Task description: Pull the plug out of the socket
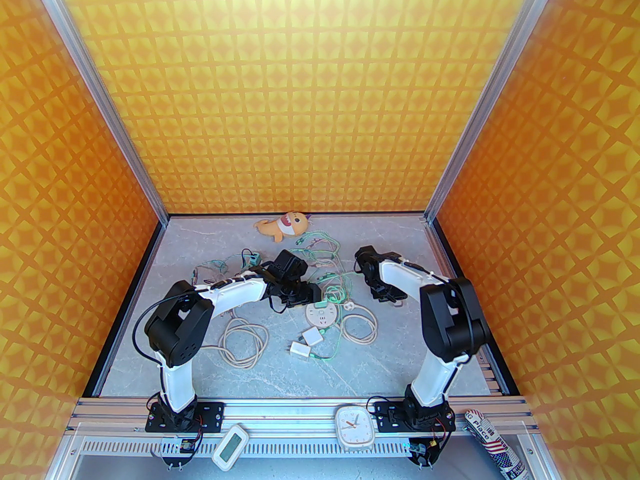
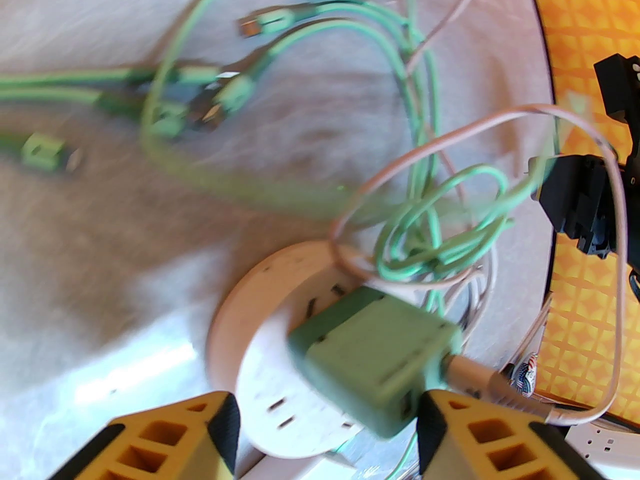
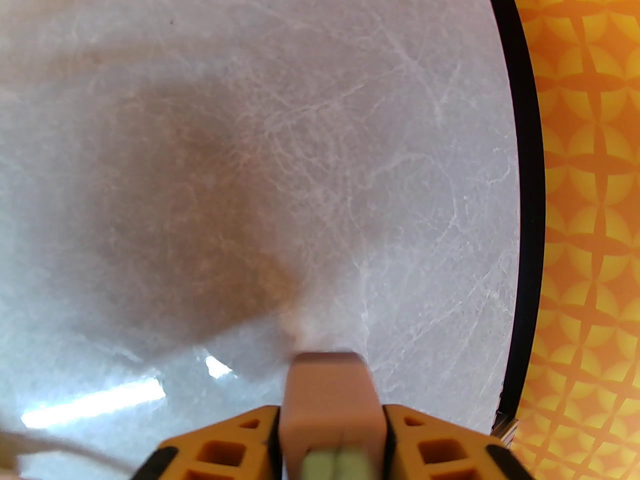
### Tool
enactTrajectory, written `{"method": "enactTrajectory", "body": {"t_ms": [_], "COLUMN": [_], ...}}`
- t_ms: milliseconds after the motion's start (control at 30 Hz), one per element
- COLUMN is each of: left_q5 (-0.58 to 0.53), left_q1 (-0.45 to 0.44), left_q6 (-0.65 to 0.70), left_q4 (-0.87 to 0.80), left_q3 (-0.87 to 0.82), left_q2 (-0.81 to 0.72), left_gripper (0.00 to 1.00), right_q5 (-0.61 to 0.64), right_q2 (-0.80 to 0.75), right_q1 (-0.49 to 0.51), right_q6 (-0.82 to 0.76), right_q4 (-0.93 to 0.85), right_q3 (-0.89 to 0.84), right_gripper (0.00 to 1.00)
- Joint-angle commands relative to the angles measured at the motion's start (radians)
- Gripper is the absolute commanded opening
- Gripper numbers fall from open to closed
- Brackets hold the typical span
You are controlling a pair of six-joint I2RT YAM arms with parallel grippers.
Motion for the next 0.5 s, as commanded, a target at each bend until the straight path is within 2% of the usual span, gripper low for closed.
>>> {"method": "enactTrajectory", "body": {"t_ms": [0, 133, 233, 467], "left_q5": [-0.05, -0.05, -0.05, -0.049], "left_q1": [0.008, 0.008, 0.009, 0.008], "left_q6": [-0.005, -0.006, 0.014, 0.065], "left_q4": [-0.137, -0.146, -0.158, -0.19], "left_q3": [0.031, 0.033, 0.034, 0.073], "left_q2": [-0.036, -0.055, -0.073, -0.089], "left_gripper": [0.65, 0.65, 0.65, 0.65], "right_q5": [-0.017, -0.086, -0.167, -0.461], "right_q2": [0.019, 0.005, -0.042, -0.233], "right_q1": [-0.005, -0.005, -0.005, -0.005], "right_q6": [0.005, 0.015, 0.018, -0.008], "right_q4": [-0.014, -0.004, 0.017, 0.139], "right_q3": [0.028, 0.027, 0.011, -0.076], "right_gripper": [0.43, 0.51, 0.64, 0.84]}}
